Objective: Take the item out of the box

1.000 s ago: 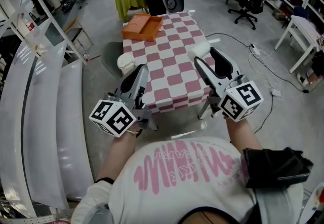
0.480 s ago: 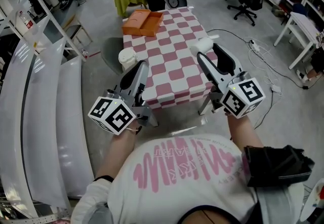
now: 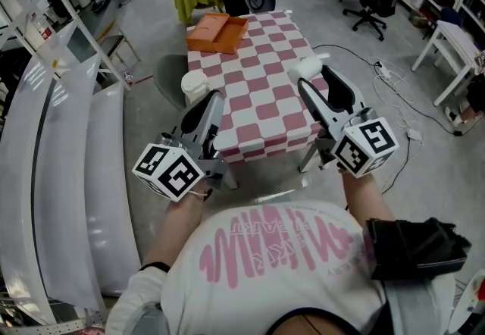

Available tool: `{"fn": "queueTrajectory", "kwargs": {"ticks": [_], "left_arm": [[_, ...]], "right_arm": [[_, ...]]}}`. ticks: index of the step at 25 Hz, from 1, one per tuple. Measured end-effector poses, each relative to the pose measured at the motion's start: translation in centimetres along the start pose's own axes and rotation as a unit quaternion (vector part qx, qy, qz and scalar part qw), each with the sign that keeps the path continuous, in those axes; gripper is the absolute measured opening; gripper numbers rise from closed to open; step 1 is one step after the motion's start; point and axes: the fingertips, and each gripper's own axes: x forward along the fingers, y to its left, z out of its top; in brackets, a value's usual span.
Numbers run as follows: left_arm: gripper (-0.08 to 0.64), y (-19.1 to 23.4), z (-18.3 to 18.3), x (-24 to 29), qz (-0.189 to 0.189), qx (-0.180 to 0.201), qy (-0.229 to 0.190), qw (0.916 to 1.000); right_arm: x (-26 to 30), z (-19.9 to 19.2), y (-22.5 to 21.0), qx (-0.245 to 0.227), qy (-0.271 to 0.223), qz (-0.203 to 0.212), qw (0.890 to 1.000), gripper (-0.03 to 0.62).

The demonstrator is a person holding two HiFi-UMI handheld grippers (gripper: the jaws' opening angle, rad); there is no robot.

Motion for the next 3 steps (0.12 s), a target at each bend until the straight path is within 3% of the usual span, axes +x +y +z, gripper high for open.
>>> {"fn": "queueTrajectory", "kwargs": {"ticks": [3], "left_arm": [[0.008,0.06,0.03,-0.08,0.000,-0.001,-0.001,1.0000]], "right_arm": [[0.12,-0.20,0.16,-0.002,0.004,0.001,1.000,0.249]]}}
